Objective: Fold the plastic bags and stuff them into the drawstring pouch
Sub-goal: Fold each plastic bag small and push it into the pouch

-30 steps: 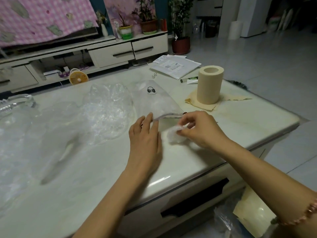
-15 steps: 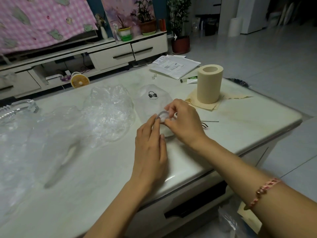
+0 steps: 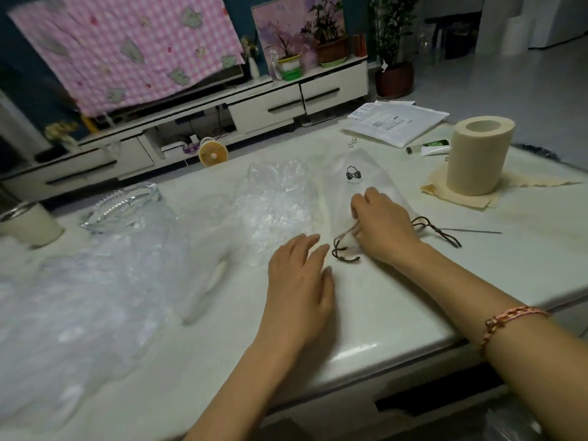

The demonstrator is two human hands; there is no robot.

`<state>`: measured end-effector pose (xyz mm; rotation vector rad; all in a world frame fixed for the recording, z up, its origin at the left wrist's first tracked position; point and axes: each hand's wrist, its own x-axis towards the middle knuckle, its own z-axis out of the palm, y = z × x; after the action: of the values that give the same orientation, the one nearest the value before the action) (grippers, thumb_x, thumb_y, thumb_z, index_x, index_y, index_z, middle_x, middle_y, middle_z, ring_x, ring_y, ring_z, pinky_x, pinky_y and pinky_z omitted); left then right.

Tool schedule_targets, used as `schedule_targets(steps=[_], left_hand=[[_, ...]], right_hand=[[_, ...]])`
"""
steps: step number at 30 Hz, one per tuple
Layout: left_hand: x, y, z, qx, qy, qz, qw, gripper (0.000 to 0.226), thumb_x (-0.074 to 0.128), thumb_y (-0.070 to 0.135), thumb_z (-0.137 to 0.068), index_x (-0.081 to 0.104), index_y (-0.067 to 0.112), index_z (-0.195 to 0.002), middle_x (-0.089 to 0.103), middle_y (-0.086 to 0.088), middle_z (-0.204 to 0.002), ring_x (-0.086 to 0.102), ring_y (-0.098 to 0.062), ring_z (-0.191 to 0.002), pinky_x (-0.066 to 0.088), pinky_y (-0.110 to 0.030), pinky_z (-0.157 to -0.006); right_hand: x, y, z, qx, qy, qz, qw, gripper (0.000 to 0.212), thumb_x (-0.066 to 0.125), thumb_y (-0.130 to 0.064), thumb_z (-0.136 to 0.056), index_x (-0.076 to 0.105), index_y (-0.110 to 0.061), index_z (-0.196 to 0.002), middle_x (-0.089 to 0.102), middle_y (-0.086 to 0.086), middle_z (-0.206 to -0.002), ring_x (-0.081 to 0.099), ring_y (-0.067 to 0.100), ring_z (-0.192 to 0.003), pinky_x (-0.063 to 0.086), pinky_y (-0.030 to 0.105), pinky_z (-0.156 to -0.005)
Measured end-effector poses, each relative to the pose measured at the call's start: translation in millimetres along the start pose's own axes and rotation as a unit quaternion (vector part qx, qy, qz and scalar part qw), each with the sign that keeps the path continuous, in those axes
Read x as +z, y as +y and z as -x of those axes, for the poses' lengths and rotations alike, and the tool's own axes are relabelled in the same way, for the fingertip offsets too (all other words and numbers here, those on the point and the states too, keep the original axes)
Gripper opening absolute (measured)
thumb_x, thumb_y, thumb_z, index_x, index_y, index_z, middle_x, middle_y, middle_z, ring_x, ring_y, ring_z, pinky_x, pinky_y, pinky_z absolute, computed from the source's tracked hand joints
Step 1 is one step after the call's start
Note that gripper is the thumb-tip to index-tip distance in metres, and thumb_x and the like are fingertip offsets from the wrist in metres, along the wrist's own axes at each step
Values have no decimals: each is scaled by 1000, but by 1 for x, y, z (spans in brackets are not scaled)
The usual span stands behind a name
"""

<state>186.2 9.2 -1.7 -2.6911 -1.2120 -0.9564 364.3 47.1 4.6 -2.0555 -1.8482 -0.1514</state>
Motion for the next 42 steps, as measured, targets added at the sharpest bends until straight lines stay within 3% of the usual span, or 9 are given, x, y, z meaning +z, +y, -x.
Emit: schedule_targets(steps=[5,8,13,20,25,28,33,36,42], left_hand=[[-33,-58,8,-102,71,-89,988,27,57,8,-76,68,2,-101,58,-26,-120,51,-50,-114,38,-56,-92],[-50,-80,13,-166,116,-94,975,29,67,-7,-73,66,1,-101,46,-30,-132,40,-51,-124,34,-57,-98],[-66,-107,8,-282,148,-95,943,22,55,8,-90,62,6,-111,32,-19,-148,13,-34,-142,6,-44,-113],[-81,-109,12,-298,188,-45,935,31,43,15,-98,56,3,-124,42,-15,-141,25,-28,-138,13,-36,-111],[-82,-124,12,-340,62,-4,938,36,40,30,-100,65,10,-116,35,-13,-149,4,-25,-145,3,-38,-116],[-79,-128,11,-316,63,-18,946,37,37,26,-101,61,5,-119,51,-12,-136,10,-27,-143,6,-38,-114],[-103,-92,4,-257,289,75,919,22,49,11,-96,63,0,-110,60,-8,-113,50,-20,-113,31,-19,-96],[-122,-63,5,-243,328,192,893,11,56,5,-91,64,8,-97,62,-3,-100,58,-7,-88,46,-13,-80],[-141,-28,14,-291,156,419,846,29,61,-1,-86,65,27,-91,69,7,-98,64,-1,-75,50,-15,-61]], right_hand=[[-16,-24,1,26,-95,9,995,37,52,-18,-85,48,-10,-121,43,12,-123,41,30,-115,34,36,-93],[-23,-43,13,-30,-15,16,999,38,50,-16,-86,48,-11,-124,44,10,-122,41,28,-114,32,36,-93],[-27,-72,40,-112,-18,-129,985,36,48,-16,-91,50,-17,-126,46,4,-124,41,21,-115,29,29,-93],[-20,-84,52,-122,-59,-178,975,28,48,-19,-93,54,-18,-120,48,1,-121,43,18,-116,31,25,-92],[-20,-79,61,-128,-65,-187,972,23,49,-18,-92,58,-17,-113,50,-2,-110,46,16,-108,32,22,-85],[-21,-78,65,-139,-73,-182,971,21,50,-18,-93,58,-17,-112,47,-4,-104,46,15,-106,29,21,-79],[-25,-71,66,-116,-48,-254,959,19,57,-19,-91,59,-17,-110,57,-2,-105,53,13,-101,33,15,-77],[-31,-73,67,-50,-31,-406,912,42,70,-30,-81,50,-27,-118,58,-10,-107,56,6,-101,43,16,-84],[-62,-83,85,-45,-88,-528,843,103,78,-51,-48,22,-49,-136,37,-27,-135,40,-11,-121,36,11,-97]])
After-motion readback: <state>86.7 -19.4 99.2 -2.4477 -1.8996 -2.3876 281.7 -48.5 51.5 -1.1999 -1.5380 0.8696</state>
